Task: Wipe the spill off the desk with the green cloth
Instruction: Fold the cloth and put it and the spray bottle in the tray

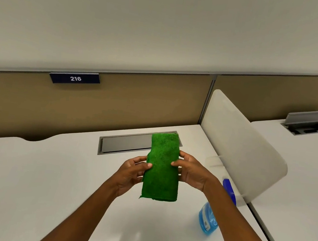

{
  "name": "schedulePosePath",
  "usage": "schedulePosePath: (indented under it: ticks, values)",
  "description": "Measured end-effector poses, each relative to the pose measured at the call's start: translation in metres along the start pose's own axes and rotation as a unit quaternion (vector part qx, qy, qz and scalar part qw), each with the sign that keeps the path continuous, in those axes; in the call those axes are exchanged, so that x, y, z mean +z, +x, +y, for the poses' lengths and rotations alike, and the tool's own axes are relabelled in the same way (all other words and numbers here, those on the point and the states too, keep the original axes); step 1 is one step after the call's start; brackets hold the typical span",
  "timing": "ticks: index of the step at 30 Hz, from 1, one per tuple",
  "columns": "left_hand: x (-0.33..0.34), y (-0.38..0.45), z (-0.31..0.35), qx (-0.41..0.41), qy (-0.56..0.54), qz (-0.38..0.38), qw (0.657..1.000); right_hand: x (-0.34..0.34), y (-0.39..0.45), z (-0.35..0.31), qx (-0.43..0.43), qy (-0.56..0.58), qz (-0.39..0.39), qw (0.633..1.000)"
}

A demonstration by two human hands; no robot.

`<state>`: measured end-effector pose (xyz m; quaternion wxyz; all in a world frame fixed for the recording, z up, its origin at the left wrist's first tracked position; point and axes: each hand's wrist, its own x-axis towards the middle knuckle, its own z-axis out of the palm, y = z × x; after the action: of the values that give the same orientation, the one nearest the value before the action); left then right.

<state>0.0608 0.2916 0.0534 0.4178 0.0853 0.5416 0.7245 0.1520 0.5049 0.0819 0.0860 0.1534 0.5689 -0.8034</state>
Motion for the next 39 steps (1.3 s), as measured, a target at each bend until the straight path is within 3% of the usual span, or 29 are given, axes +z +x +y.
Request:
schedulePosePath:
  ticks: [7,15,21,24,29,33,39]
  values:
    - [0.003,0.008,0.014,0.037,0.038,0.041,0.998,-0.001,0.006,-0.008,-0.013,-0.052,-0.007,0.999]
    - [0.02,0.022,0.041,0.1,0.0,0.03,0.994,-0.004,0.005,-0.037,-0.123,-0.063,-0.016,0.99]
    - [0.039,0.031,0.052,0.112,-0.019,0.032,0.993,-0.012,-0.007,-0.053,-0.19,-0.088,-0.069,0.975]
    - [0.049,0.039,0.052,0.102,-0.007,0.048,0.994,-0.024,-0.008,-0.054,-0.174,-0.09,-0.087,0.977]
    - [0.066,0.054,0.045,0.088,-0.024,0.07,0.993,-0.045,-0.007,-0.053,-0.107,0.023,-0.065,0.992]
    - [0.081,0.07,0.035,0.083,-0.044,0.078,0.993,-0.064,-0.006,-0.047,-0.03,-0.06,-0.011,0.998]
    - [0.11,0.101,0.018,0.054,-0.056,0.06,0.995,-0.102,-0.011,-0.044,-0.008,-0.12,0.07,0.99]
